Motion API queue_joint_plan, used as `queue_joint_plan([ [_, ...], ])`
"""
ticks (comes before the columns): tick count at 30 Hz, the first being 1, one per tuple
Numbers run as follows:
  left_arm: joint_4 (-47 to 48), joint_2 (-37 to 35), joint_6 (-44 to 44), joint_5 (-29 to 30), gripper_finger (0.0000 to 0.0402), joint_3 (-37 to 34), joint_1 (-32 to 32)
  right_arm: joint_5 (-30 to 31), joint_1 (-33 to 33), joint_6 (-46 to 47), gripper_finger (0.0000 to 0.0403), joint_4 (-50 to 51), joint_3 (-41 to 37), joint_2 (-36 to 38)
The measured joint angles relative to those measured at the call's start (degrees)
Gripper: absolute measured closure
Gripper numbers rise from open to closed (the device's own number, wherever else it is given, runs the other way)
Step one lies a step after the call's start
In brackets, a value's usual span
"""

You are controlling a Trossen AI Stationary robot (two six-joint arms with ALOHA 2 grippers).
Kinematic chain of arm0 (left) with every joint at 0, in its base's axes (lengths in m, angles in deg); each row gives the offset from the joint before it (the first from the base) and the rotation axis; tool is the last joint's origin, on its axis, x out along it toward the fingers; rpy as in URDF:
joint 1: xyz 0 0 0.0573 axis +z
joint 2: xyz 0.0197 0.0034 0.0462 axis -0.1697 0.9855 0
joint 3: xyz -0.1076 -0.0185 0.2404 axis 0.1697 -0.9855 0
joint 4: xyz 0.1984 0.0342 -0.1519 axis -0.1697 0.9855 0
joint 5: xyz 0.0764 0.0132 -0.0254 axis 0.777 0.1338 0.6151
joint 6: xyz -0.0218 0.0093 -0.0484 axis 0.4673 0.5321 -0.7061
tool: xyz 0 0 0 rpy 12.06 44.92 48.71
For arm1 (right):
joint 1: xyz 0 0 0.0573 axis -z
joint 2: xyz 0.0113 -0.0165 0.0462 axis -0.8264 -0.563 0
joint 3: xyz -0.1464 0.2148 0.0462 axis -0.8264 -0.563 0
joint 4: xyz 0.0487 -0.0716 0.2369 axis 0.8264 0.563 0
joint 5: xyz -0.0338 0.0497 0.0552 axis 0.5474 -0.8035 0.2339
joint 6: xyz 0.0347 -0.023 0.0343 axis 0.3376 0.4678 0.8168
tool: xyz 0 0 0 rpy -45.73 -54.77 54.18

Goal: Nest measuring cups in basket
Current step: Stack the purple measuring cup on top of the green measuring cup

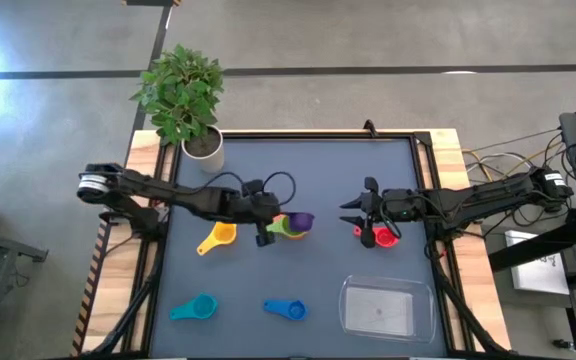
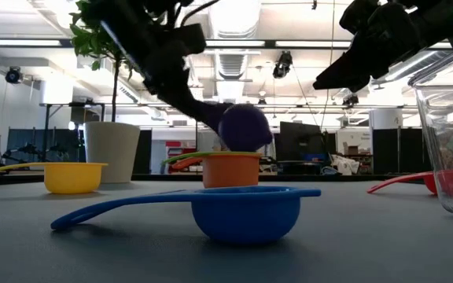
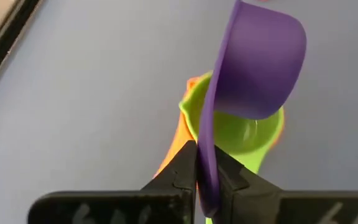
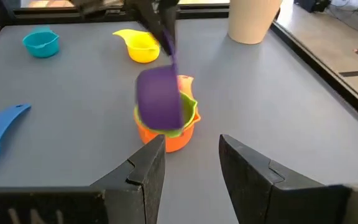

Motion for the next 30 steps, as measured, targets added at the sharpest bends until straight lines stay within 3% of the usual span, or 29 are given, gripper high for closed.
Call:
queue_joint_plan([
  [3, -0.7, 0.3, 2.5, 3.5, 0.0401, -0.7, -1.1, 0.8, 0.0, 0.0, 0.0264, -0.3, 0.0, 0.0],
  [11, -5.9, 0.7, 14.9, 21.9, 0.0401, -0.6, -6.9, 1.6, 0.0, 0.1, 0.0264, -0.9, -0.1, -0.1],
  [17, -5.3, 2.2, 14.2, 29.2, 0.0402, -1.3, -10.7, 1.6, 0.0, -0.4, 0.0264, -0.9, -0.2, -0.2],
  [23, -5.2, 7.2, 13.7, 43.4, 0.0402, -1.6, -15.8, 2.6, 0.0, -0.5, 0.0264, -1.0, -0.2, -0.2],
  [30, -5.3, 10.4, 10.6, 46.5, 0.0402, -1.7, -17.5, 3.2, 0.0, -0.2, 0.0264, -1.6, -0.3, -0.1],
])
